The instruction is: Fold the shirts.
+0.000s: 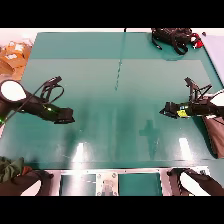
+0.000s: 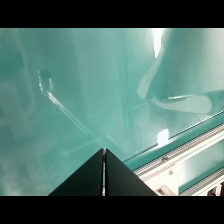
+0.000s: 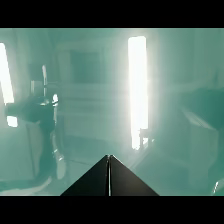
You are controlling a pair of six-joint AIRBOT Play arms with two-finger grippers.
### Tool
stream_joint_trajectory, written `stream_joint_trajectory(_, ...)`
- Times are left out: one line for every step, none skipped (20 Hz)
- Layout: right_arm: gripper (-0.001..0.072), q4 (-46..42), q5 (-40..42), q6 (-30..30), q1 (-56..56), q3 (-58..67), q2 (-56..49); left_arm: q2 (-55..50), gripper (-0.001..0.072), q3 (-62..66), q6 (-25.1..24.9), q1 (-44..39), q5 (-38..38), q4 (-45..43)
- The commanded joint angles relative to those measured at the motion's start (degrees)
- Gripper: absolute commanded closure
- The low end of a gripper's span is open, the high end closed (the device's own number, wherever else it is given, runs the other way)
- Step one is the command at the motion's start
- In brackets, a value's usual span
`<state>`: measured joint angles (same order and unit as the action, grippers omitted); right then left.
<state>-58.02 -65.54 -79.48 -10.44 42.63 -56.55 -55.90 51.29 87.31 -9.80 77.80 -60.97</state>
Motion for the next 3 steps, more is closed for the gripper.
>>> stream_joint_trajectory(0.0693,0.0,0.6,0.5,0.6,-0.9,0.5,0.5,0.0681,-1.7,0.3,-0.1,-0.9,-0.1)
stream_joint_trajectory(0.0693,0.0,0.6,0.5,0.6,-0.9,0.5,0.5,0.0680,-1.7,0.3,-0.1,-0.9,-0.1)
stream_joint_trajectory(0.0693,0.0,0.6,0.5,0.6,-0.9,0.5,0.5,0.0681,-1.7,0.3,-0.1,-1.0,-0.1)
